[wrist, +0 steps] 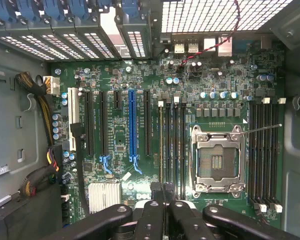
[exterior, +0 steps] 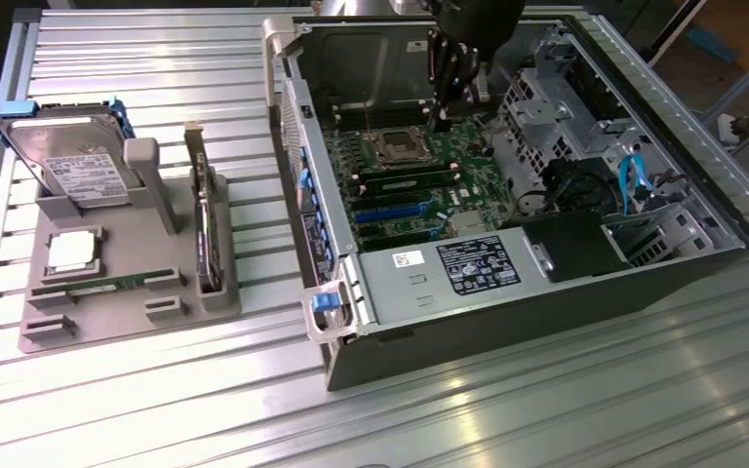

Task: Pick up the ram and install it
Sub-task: 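Press down the ram until it locks into place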

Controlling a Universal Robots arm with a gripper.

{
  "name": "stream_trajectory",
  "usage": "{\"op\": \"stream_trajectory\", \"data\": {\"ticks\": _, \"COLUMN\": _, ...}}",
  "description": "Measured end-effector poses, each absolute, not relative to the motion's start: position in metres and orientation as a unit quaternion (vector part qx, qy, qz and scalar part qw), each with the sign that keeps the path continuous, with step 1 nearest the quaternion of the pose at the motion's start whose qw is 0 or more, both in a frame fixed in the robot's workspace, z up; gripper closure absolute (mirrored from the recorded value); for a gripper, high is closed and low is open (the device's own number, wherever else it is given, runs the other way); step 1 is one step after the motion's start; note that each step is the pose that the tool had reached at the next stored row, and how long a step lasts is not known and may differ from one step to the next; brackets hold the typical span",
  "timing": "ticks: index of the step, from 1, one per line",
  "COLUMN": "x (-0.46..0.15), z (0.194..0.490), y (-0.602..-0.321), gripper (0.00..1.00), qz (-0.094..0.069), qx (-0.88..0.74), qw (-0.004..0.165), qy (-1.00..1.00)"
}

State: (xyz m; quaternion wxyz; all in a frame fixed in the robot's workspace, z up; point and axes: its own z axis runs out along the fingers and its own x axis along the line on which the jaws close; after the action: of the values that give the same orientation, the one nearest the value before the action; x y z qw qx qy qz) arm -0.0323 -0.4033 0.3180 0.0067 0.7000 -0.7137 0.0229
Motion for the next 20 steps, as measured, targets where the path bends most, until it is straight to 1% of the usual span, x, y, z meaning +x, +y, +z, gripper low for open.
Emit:
{"op": "stream_trajectory", "data": {"ticks": 5, "x": -0.0323, "z": 0.3179, "y": -0.4033, "gripper": 0.89, "qz": 0.023, "qx": 0.686, "qw": 0.007, "qy": -0.727}}
{"op": "stream_trajectory", "data": {"ticks": 20, "x": -0.0323, "z": 0.3177, "y": -0.4033, "gripper": 0.89, "qz": 0.021, "qx": 0.546, "qw": 0.011, "qy": -0.838}}
